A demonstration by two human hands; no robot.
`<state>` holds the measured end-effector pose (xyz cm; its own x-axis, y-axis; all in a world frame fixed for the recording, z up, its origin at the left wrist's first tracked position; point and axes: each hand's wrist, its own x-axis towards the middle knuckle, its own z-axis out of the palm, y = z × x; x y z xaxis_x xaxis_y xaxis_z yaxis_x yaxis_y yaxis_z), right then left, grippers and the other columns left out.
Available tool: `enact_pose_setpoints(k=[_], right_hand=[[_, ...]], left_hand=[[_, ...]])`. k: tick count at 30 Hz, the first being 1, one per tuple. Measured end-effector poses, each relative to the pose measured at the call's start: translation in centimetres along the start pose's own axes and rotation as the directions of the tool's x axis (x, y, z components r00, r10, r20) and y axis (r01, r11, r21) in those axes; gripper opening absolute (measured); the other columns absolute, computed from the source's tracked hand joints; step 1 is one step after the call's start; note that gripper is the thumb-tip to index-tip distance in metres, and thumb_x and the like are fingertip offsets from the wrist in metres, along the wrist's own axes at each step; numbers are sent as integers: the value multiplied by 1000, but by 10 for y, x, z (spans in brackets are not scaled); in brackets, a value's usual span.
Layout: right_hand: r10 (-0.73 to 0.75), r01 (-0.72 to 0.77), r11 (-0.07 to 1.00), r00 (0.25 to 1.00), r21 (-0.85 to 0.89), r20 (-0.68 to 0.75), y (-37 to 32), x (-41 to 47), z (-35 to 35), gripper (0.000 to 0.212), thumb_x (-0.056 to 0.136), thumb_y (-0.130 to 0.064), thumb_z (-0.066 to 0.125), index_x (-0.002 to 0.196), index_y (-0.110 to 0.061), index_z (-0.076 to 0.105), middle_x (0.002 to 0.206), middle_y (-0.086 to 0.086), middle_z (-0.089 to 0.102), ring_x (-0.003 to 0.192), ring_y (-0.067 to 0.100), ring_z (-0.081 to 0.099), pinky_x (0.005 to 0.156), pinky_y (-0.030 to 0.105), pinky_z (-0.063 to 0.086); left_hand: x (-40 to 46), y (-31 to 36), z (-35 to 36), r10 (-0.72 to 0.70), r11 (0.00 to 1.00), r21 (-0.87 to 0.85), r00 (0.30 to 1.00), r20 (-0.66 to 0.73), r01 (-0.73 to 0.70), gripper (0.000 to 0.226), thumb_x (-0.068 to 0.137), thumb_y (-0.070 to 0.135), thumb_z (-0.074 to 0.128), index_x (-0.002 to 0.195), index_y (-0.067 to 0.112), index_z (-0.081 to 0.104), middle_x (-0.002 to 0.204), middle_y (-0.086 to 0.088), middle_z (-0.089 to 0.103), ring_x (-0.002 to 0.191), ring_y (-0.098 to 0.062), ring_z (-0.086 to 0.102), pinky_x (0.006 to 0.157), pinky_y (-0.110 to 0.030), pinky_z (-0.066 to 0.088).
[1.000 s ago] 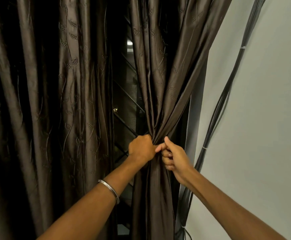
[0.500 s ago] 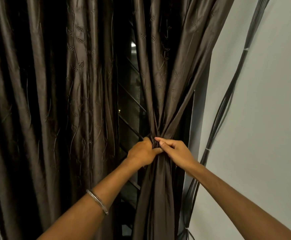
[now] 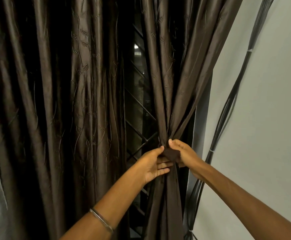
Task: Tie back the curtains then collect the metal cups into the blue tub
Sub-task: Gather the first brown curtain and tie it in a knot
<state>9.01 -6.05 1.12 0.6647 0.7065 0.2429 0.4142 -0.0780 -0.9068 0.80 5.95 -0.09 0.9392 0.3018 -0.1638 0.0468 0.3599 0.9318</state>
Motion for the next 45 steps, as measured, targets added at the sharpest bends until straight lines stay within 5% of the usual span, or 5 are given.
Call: enact_pose_setpoints(k=[7, 17, 24, 35, 45], right_hand=[[-83, 110, 959, 990, -260, 112, 2, -4, -17, 29, 102, -34, 46, 93, -19, 69, 76, -10, 70, 71, 2, 66, 69, 15, 47], [175, -199, 940, 979, 277, 108, -5, -8, -11, 36, 102, -29, 40, 68, -18, 44, 58, -4, 34, 44, 9, 24, 43, 21, 24], [225, -289, 847, 955, 447, 191, -9, -13, 0, 33, 101, -31, 37, 73, -15, 47, 62, 3, 48, 50, 15, 48, 51, 27, 47], [255, -245, 948, 967, -201, 24, -21, -24, -9, 40, 105, -34, 34, 95, -6, 61, 88, 8, 65, 74, 18, 64, 66, 37, 59], [166, -190, 969, 975, -160, -151, -9, -2, -18, 36, 105, -31, 32, 83, -14, 55, 58, -1, 48, 47, 12, 43, 48, 25, 42]], left_hand=[[9, -8, 6, 63, 998, -22, 996, -63, -64, 15, 100, 31, 50, 105, 25, 63, 103, -7, 70, 105, -22, 61, 93, -40, 45], [8, -21, 18, 151, 989, -8, 987, 58, -150, 25, 104, 25, 35, 100, 20, 60, 87, -3, 74, 88, -24, 73, 97, -48, 52], [13, -19, 27, 180, 975, -125, 982, -53, -186, 24, 99, 10, 42, 80, 13, 55, 47, 0, 45, 33, -11, 41, 35, -20, 35], [18, -25, 34, 244, 916, -269, 946, -213, -297, 28, 99, 0, 45, 112, 11, 66, 92, -15, 72, 81, -24, 69, 71, -34, 57], [16, -26, 26, 319, 946, -13, 934, -158, -325, 12, 96, 15, 60, 92, 10, 70, 77, 0, 68, 52, -2, 50, 44, -15, 39]])
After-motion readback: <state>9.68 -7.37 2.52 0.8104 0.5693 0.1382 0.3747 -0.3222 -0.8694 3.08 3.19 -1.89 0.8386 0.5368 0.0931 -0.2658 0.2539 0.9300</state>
